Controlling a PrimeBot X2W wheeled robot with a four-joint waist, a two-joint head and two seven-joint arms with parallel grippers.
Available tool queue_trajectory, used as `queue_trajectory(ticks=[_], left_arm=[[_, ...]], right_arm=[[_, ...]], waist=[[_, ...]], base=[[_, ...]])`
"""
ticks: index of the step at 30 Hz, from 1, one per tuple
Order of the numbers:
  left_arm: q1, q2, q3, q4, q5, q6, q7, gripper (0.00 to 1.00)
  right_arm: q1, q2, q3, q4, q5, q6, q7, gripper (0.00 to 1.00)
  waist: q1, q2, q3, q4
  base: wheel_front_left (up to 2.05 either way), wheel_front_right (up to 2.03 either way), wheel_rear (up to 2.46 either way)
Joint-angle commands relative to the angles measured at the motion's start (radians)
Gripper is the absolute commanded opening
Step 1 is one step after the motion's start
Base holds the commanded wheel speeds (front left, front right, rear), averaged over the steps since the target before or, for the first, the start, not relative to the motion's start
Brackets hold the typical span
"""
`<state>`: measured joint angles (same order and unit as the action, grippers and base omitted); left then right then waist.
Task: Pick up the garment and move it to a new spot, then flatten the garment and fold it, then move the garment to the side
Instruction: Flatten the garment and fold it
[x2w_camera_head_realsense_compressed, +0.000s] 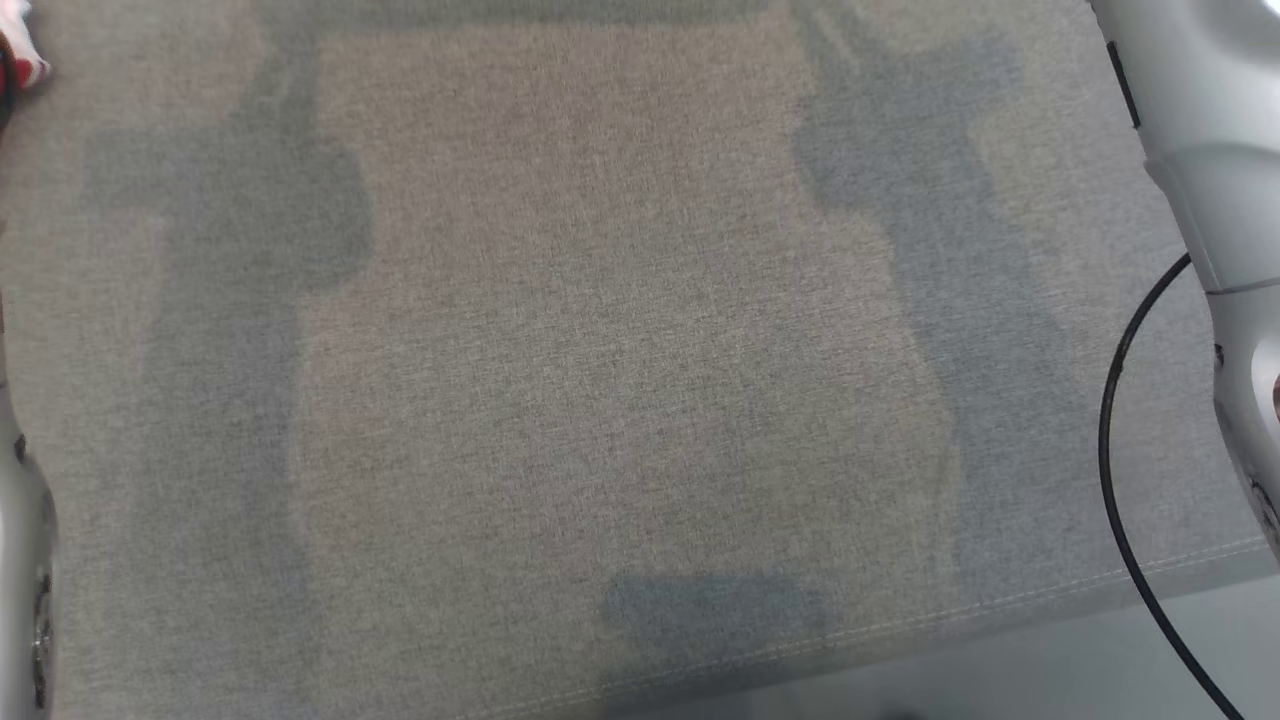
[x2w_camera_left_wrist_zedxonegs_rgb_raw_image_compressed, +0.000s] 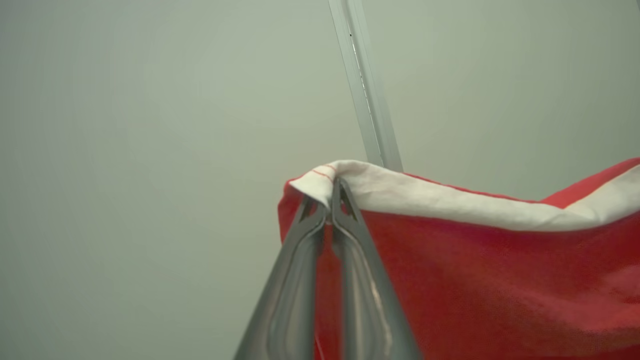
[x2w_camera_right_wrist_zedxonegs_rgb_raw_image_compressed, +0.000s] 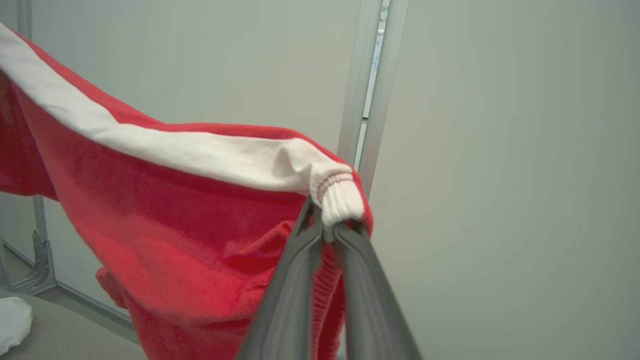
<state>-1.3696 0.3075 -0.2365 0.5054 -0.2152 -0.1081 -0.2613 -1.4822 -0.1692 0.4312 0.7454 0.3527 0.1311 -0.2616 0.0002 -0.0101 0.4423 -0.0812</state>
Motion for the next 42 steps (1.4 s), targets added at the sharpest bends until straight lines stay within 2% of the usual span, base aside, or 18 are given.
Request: queue_trajectory(ticks=[1, 5, 8, 12, 16, 19, 23, 29, 37, 42], left_arm=[[0.004, -0.01, 0.007, -0.002, -0.005, 0.003, -0.003, 0.0], [0.09, -0.038, 0.049, -0.016, -0.015, -0.004, -0.003, 0.0], [0.15, -0.059, 0.092, -0.061, -0.034, -0.011, -0.004, 0.0], [0.262, -0.079, 0.141, -0.167, -0.058, -0.019, -0.004, 0.0], [0.381, -0.087, 0.151, -0.305, -0.087, -0.023, -0.004, 0.0], [0.493, -0.077, 0.142, -0.398, -0.122, -0.023, -0.004, 0.0], [0.668, -0.1, 0.162, -0.489, -0.163, -0.023, -0.004, 0.0], [0.928, -0.145, 0.149, -0.53, -0.196, -0.023, -0.004, 0.0], [1.166, -0.218, 0.138, -0.548, -0.218, -0.023, -0.004, 0.0], [1.276, -0.233, 0.135, -0.572, -0.216, -0.023, -0.004, 0.0]], right_arm=[[0.001, 0.009, -0.016, 0.004, -0.005, -0.001, -0.003, 0.0], [0.082, 0.029, -0.018, -0.007, -0.029, -0.001, -0.004, 0.0], [0.138, 0.022, 0.001, -0.053, -0.006, -0.001, -0.004, 0.0], [0.226, -0.011, 0.038, -0.153, 0.042, -0.001, -0.004, 0.0], [0.309, -0.075, 0.08, -0.277, 0.09, -0.001, -0.005, 0.0], [0.393, -0.127, 0.114, -0.356, 0.135, -0.001, -0.005, 0.0], [0.52, -0.199, 0.158, -0.434, 0.175, -0.001, -0.005, 0.0], [0.763, -0.247, 0.112, -0.539, 0.179, -0.001, -0.005, 0.0], [1.1, -0.228, -0.001, -0.637, 0.136, -0.001, -0.005, 0.0], [1.25, -0.19, -0.035, -0.68, 0.096, -0.001, -0.005, 0.0]], waist=[[-0.0002, 0.0101, 0.17, 0.019], [-0.0002, 0.0101, 0.238, 0.032], [-0.0002, 0.0101, 0.263, 0.032], [-0.0002, 0.0101, 0.272, 0.027], [-0.0002, 0.0101, 0.256, 0.023], [-0.0002, 0.0101, 0.226, 0.026], [-0.0002, 0.0101, 0.169, 0.042], [-0.0002, 0.0101, 0.062, 0.084], [-0.0002, 0.0101, -0.103, 0.127], [-0.0002, 0.0101, -0.182, 0.133]], base=[[0.0, 0.0, 0.0], [0.0, 0.0, 0.0], [0.0, 0.0, 0.0], [0.0, 0.0, 0.0], [0.0, 0.0, 0.0], [0.0, 0.0, 0.0], [0.0, 0.0, 0.0], [0.0, 0.0, 0.0], [0.0, 0.0, 0.0], [0.0, 0.0, 0.0]])
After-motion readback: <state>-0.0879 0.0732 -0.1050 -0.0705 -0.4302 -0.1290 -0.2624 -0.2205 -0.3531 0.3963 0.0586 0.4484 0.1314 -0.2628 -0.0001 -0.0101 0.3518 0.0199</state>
